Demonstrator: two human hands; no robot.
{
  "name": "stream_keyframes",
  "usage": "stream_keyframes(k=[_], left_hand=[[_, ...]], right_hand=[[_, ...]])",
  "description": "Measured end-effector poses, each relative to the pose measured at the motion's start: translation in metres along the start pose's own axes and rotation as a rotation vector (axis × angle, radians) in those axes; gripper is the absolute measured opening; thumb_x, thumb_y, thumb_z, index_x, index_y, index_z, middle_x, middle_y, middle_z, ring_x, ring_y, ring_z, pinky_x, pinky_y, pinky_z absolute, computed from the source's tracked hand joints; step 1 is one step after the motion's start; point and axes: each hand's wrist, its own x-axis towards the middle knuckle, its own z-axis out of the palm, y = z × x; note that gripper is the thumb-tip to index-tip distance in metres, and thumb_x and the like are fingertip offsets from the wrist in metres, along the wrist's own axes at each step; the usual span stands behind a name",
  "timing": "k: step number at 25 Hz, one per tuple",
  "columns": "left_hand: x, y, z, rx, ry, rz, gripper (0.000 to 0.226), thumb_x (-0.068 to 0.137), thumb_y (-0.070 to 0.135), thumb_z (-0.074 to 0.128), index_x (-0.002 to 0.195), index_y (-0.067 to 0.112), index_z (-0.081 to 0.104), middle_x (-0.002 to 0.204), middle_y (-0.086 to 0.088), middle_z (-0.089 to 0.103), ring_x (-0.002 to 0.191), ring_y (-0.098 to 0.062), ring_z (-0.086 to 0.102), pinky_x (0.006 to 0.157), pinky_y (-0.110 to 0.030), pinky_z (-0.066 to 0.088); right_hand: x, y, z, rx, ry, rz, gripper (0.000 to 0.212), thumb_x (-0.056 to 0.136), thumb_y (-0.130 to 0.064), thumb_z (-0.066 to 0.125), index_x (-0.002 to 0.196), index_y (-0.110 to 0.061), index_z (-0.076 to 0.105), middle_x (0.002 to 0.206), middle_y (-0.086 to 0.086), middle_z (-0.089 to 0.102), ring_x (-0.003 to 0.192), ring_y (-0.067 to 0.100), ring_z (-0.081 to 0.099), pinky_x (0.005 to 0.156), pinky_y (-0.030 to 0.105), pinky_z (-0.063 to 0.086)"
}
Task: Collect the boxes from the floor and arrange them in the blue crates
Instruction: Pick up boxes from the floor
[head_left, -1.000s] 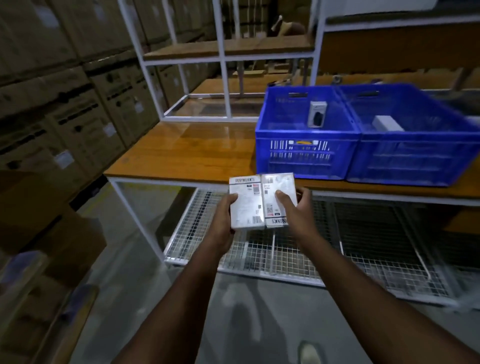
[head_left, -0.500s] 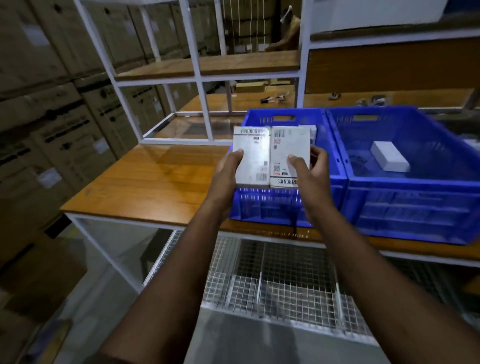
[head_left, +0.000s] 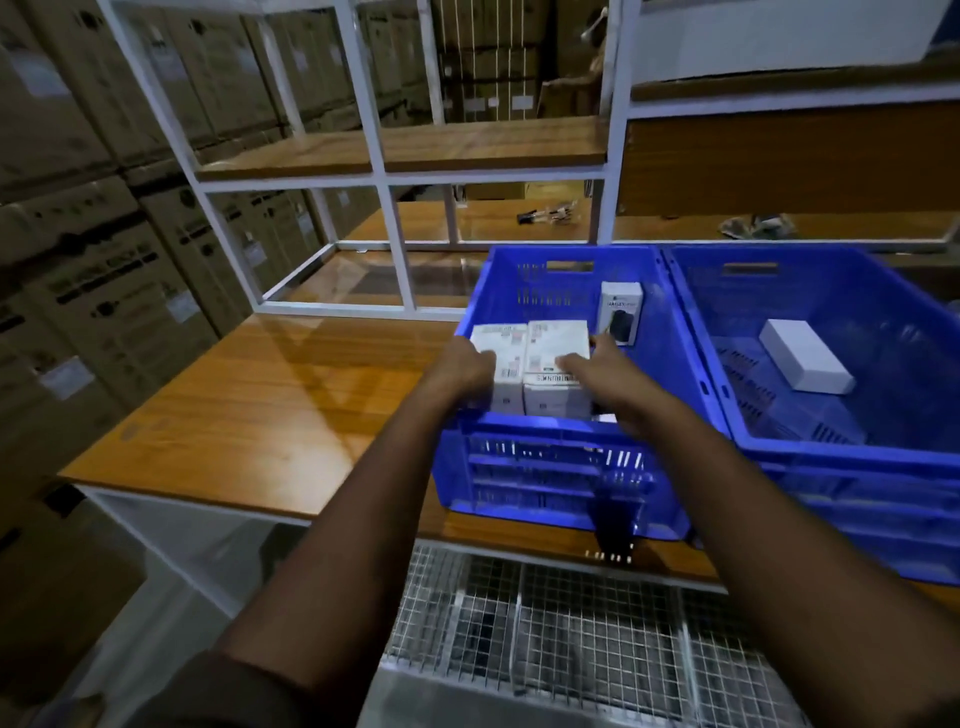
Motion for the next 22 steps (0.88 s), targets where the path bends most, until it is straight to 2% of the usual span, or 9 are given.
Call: stream_keyframes(k=[2,4,7,9,12,14,16,19,22], left_hand=[[0.002,0.004,-0.003,0.411,-0.130,0.023,0.043,0.104,0.029,0.045,0.134,-0.002,0.052,0.138,-0.022,0.057,0.121,-0.036,0.057,0.096,-0.038,0.047],[0.001,0.003,-0.004,0.635,-0.137,0.074,0.039,0.103,0.027,0.048,0.132,0.002,0.053,0.141,-0.019,0.055,0.126,-0.035,0.054,0.094,-0.036,0.045],[-0.003,-0.005,0.003,0.743,-0.014,0.176,0.026,0.099,0.023,0.056,0.118,0.006,0.059,0.128,-0.016,0.064,0.117,-0.033,0.060,0.085,-0.036,0.047],[-0.005,-0.011,0.008,0.715,0.071,0.230,0.022,0.095,0.024,0.062,0.111,0.008,0.063,0.119,-0.014,0.068,0.111,-0.033,0.063,0.082,-0.036,0.047],[-0.007,-0.018,0.007,0.609,0.170,0.303,0.022,0.091,0.028,0.067,0.106,0.012,0.067,0.111,-0.010,0.071,0.106,-0.032,0.065,0.075,-0.036,0.045],[-0.007,-0.025,0.008,0.523,0.205,0.342,0.025,0.090,0.033,0.068,0.109,0.016,0.069,0.108,-0.005,0.073,0.105,-0.029,0.065,0.073,-0.034,0.043],[-0.011,-0.029,0.010,0.386,0.248,0.370,0.025,0.090,0.036,0.066,0.109,0.019,0.071,0.100,0.001,0.074,0.097,-0.022,0.067,0.072,-0.032,0.046],[-0.026,-0.034,0.010,0.204,0.329,0.377,0.018,0.093,0.040,0.063,0.093,0.024,0.072,0.069,0.010,0.065,0.069,-0.009,0.063,0.053,-0.026,0.039],[-0.043,-0.043,0.005,0.057,0.436,0.373,0.017,0.094,0.037,0.063,0.087,0.022,0.068,0.056,0.008,0.056,0.055,-0.007,0.055,0.049,-0.026,0.035]], right_hand=[[0.005,-0.003,0.002,-0.222,-0.081,0.113,0.050,0.100,-0.027,0.048,0.141,-0.002,0.035,0.113,0.015,0.057,0.083,0.026,0.055,0.062,0.028,0.042],[0.005,-0.007,0.005,-0.502,-0.160,0.143,0.036,0.102,-0.025,0.044,0.127,0.002,0.049,0.103,0.016,0.059,0.077,0.026,0.053,0.063,0.029,0.037],[0.004,-0.010,0.011,-0.844,-0.238,0.164,0.054,0.098,-0.039,0.054,0.134,0.001,0.050,0.140,0.020,0.050,0.119,0.034,0.054,0.090,0.034,0.044],[0.011,-0.005,0.013,-0.901,-0.191,0.162,0.044,0.093,-0.047,0.059,0.117,-0.009,0.060,0.136,0.017,0.054,0.117,0.035,0.054,0.094,0.038,0.045],[0.011,0.000,0.016,-0.881,0.029,0.119,0.042,0.092,-0.053,0.056,0.074,-0.017,0.044,0.080,0.005,0.053,0.079,0.029,0.052,0.067,0.034,0.044],[0.004,0.004,0.022,-0.861,0.233,-0.058,0.041,0.093,-0.048,0.057,0.070,-0.016,0.045,0.064,0.002,0.044,0.065,0.028,0.048,0.056,0.031,0.037],[-0.009,0.002,0.032,-0.761,0.372,-0.290,0.030,0.093,-0.041,0.056,0.073,-0.019,0.052,0.068,-0.001,0.051,0.065,0.025,0.049,0.057,0.032,0.038],[-0.026,-0.005,0.050,-0.602,0.310,-0.573,0.024,0.096,-0.036,0.053,0.078,-0.021,0.055,0.073,-0.004,0.056,0.065,0.017,0.052,0.057,0.036,0.043],[-0.034,-0.008,0.063,-0.541,0.253,-0.707,0.029,0.098,-0.039,0.050,0.075,-0.021,0.054,0.065,-0.004,0.055,0.057,0.012,0.050,0.053,0.036,0.041]])
